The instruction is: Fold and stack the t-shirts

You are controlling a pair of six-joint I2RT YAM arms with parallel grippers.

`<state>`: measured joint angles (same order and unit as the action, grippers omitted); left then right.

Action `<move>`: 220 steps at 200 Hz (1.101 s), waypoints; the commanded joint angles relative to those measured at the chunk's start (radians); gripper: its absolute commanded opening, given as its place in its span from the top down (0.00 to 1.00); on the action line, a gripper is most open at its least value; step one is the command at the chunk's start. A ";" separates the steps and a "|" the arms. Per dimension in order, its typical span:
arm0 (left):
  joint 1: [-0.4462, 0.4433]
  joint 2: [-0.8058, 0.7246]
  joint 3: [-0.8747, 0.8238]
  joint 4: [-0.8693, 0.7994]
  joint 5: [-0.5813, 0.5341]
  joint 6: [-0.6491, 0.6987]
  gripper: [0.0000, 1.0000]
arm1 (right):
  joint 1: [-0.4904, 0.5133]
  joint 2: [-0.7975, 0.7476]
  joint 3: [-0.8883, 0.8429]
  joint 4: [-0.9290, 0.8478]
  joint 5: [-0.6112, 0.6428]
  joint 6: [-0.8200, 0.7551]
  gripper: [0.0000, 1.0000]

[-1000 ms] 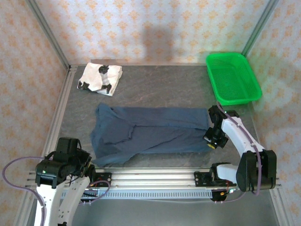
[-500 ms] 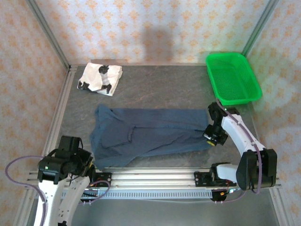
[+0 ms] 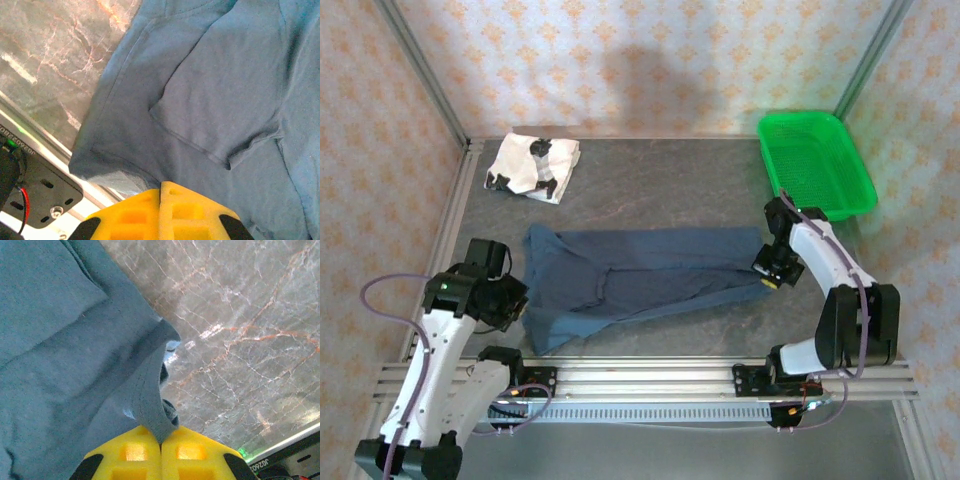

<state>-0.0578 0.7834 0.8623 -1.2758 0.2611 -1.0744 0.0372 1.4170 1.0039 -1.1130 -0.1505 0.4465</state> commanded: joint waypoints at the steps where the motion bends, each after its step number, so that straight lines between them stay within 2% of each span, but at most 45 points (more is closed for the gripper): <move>1: 0.009 0.046 0.051 0.057 -0.049 0.071 1.00 | -0.015 0.030 0.043 0.015 0.045 -0.031 1.00; 35: 0.009 0.135 0.115 0.100 -0.054 0.144 1.00 | -0.016 0.071 0.071 0.019 0.041 -0.048 1.00; 162: -0.012 0.661 0.535 0.139 -0.039 0.567 1.00 | -0.023 0.144 0.080 0.051 0.042 -0.071 1.00; 220: -0.030 0.791 0.593 0.171 -0.068 0.599 1.00 | -0.025 0.202 0.122 0.071 0.054 -0.086 1.00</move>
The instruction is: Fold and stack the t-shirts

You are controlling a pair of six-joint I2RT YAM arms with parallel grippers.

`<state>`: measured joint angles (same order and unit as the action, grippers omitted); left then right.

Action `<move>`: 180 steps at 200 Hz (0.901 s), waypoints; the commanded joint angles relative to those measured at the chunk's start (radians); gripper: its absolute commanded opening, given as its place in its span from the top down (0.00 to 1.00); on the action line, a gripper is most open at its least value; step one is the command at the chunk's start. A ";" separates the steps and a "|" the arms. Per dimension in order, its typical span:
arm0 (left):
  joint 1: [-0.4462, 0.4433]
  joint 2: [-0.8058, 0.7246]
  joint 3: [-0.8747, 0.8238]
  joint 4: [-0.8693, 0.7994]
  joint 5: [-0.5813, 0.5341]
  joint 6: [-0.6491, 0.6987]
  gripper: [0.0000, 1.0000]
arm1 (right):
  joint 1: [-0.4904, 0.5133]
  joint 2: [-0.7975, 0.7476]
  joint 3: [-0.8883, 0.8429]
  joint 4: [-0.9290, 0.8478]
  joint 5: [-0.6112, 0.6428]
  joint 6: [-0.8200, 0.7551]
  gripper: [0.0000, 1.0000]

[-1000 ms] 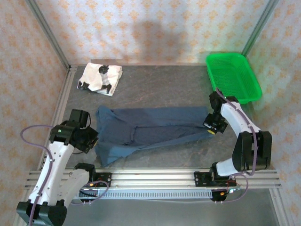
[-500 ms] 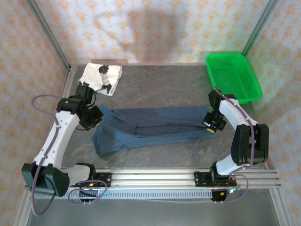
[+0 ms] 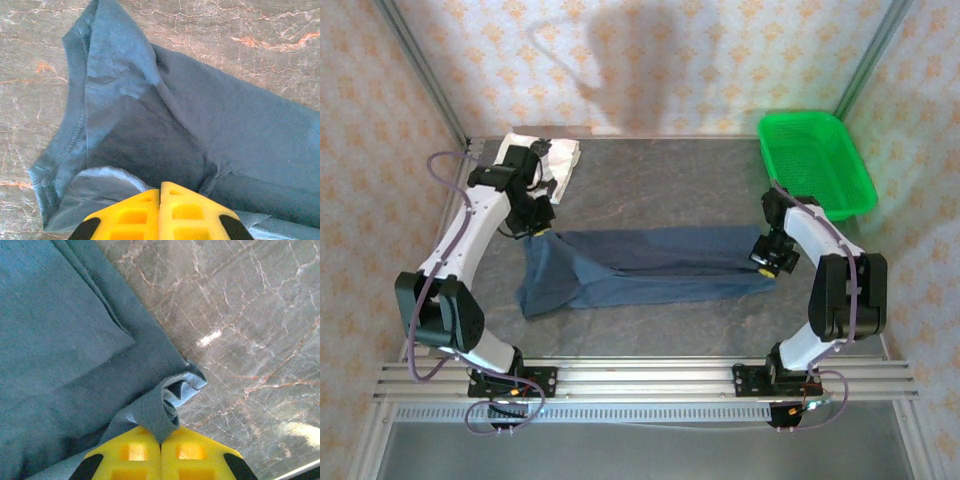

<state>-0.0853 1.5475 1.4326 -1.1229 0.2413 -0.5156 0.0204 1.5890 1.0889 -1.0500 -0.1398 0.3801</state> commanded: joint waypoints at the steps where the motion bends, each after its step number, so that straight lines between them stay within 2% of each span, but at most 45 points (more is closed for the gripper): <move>1: -0.002 0.028 0.023 0.018 -0.048 0.039 1.00 | -0.008 0.031 0.038 0.008 0.043 -0.020 1.00; 75: 0.001 0.144 0.057 0.076 -0.082 0.055 1.00 | -0.008 0.139 0.109 0.045 0.059 -0.031 1.00; 153: 0.013 0.221 0.083 0.134 -0.071 0.044 1.00 | -0.010 0.206 0.138 0.060 0.097 -0.038 1.00; 180: 0.020 0.241 0.089 0.151 -0.062 0.036 1.00 | -0.027 0.216 0.150 0.068 0.103 -0.036 0.86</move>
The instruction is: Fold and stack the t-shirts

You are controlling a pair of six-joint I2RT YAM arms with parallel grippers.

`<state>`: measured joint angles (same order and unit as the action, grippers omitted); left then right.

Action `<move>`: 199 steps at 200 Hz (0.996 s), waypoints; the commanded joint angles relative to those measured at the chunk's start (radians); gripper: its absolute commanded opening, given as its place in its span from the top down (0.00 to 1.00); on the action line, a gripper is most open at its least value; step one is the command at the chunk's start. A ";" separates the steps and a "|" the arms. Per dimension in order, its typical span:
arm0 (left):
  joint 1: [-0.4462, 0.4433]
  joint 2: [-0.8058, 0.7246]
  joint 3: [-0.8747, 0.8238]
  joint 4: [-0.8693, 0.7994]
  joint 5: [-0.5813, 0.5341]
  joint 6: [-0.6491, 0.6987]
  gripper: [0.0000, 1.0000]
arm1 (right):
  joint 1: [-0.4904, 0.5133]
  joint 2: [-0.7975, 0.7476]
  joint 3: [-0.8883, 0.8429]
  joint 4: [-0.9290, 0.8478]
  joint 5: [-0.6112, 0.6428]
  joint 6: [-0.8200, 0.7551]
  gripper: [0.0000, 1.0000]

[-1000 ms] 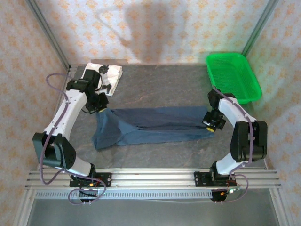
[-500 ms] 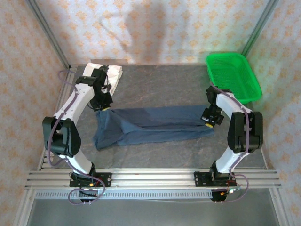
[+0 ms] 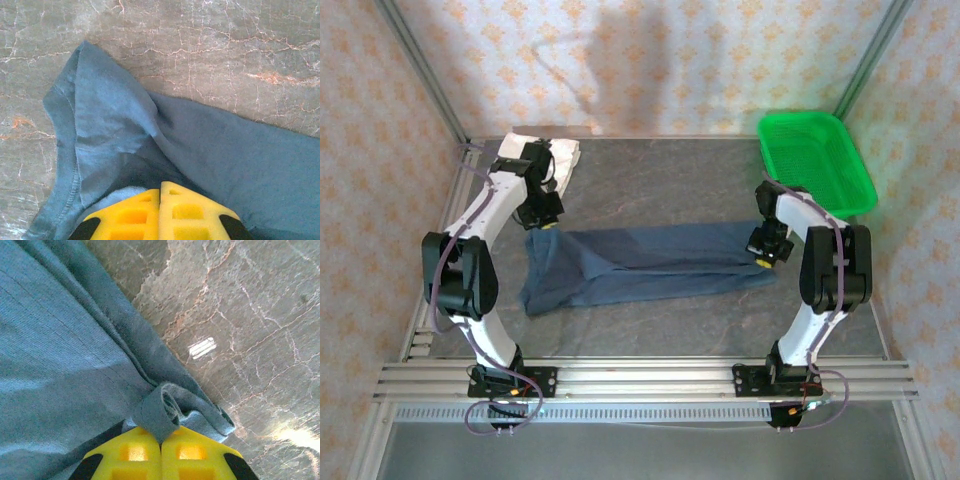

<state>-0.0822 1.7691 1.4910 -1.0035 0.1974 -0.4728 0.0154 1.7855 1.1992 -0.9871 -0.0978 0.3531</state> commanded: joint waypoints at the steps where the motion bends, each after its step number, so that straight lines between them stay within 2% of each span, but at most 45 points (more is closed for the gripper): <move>1: 0.017 0.020 0.030 0.033 -0.019 -0.008 1.00 | -0.023 0.020 0.040 0.003 0.061 -0.008 0.85; 26: 0.024 0.032 0.033 0.062 0.004 -0.027 1.00 | -0.045 0.002 0.065 0.011 0.057 0.000 0.68; 65: 0.025 0.050 0.054 0.112 0.045 -0.056 1.00 | -0.055 -0.041 0.089 0.001 0.027 0.014 0.62; 102: 0.029 0.064 0.073 0.144 0.054 -0.105 0.93 | -0.055 -0.099 0.076 0.002 0.006 0.033 0.56; 116: 0.029 0.066 0.078 0.151 0.053 -0.118 0.82 | -0.055 -0.128 0.064 0.009 -0.021 0.026 0.54; 144: 0.032 0.055 0.083 0.158 0.032 -0.143 0.43 | -0.055 -0.198 0.023 0.031 -0.122 0.002 0.52; 168: 0.033 0.021 0.086 0.165 0.021 -0.173 0.30 | -0.055 -0.233 -0.040 0.038 -0.170 0.016 0.53; 186: 0.028 -0.026 0.079 0.179 0.040 -0.197 0.28 | -0.055 -0.246 -0.094 0.077 -0.216 0.032 0.60; 199: 0.013 -0.064 0.071 0.181 0.040 -0.201 0.27 | -0.055 -0.247 -0.139 0.106 -0.235 0.052 0.69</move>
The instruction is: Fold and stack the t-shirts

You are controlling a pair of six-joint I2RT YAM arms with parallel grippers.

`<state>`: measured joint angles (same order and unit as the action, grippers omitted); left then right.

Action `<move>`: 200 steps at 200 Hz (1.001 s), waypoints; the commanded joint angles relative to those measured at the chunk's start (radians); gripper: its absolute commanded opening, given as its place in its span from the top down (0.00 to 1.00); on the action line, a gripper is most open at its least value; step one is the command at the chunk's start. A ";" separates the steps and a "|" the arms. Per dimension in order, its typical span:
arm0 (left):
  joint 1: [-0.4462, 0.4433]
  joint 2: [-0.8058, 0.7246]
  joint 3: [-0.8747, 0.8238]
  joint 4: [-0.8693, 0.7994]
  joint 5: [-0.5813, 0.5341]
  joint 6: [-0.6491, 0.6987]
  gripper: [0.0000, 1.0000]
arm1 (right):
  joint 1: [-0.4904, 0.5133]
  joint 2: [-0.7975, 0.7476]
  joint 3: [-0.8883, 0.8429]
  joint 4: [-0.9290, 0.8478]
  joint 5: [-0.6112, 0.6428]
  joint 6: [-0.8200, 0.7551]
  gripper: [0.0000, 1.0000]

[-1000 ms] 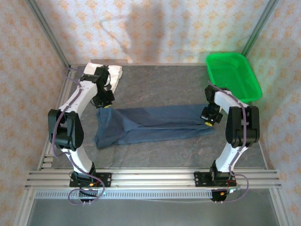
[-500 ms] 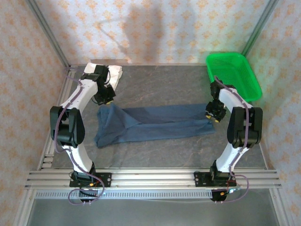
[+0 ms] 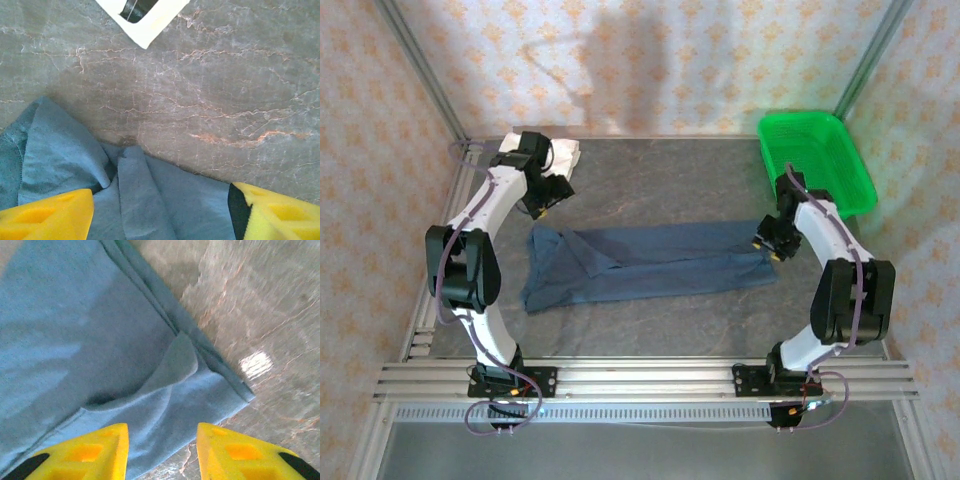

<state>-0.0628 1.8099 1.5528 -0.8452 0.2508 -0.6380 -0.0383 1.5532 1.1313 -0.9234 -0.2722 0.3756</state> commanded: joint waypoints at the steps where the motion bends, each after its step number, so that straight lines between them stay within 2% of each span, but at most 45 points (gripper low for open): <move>1: -0.008 -0.107 0.009 0.022 -0.014 -0.035 0.27 | -0.002 -0.014 -0.074 0.043 -0.062 0.031 0.69; 18: -0.032 -0.151 -0.013 0.014 -0.011 -0.035 0.27 | -0.001 0.004 -0.111 0.080 -0.070 0.045 0.80; 33: -0.052 -0.196 -0.062 0.023 -0.006 -0.047 0.27 | -0.001 0.034 -0.130 0.115 -0.066 0.055 0.84; 108: -0.100 -0.421 -0.414 0.118 -0.015 -0.146 0.28 | -0.001 0.257 0.027 0.186 0.111 0.078 0.90; 163: -0.122 -0.479 -0.521 0.147 -0.020 -0.174 0.28 | -0.001 0.280 0.131 0.187 0.151 0.076 0.77; 200: -0.158 -0.472 -0.547 0.164 0.008 -0.210 0.29 | -0.001 0.273 0.120 0.179 0.181 0.059 0.72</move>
<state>-0.1944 1.3479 1.0332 -0.7116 0.2543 -0.8085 -0.0353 1.8263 1.2430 -0.7403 -0.1619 0.4480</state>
